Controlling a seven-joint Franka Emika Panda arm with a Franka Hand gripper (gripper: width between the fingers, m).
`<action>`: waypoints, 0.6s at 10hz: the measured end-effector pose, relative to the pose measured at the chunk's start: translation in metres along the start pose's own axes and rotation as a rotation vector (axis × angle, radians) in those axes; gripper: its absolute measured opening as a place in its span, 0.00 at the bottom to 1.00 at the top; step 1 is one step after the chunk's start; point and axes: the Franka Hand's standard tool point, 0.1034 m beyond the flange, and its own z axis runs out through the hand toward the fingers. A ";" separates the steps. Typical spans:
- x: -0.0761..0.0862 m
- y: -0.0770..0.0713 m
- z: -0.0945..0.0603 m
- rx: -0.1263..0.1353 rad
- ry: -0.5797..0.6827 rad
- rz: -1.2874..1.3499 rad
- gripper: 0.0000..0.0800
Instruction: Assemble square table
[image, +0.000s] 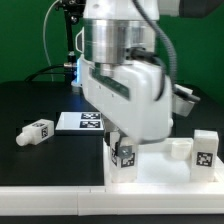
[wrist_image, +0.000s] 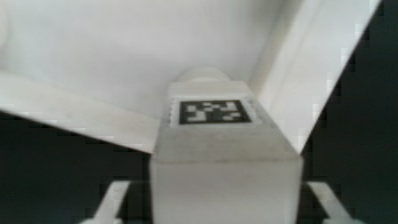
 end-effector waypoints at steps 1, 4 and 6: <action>0.000 0.003 0.000 0.031 -0.034 0.114 0.36; -0.001 0.007 0.000 0.063 -0.062 0.290 0.36; -0.004 0.007 0.001 0.060 -0.057 0.219 0.57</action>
Offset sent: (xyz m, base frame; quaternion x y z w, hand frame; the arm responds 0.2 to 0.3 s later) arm 0.0000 0.0000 0.0000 0.0000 0.0000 0.1296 0.9916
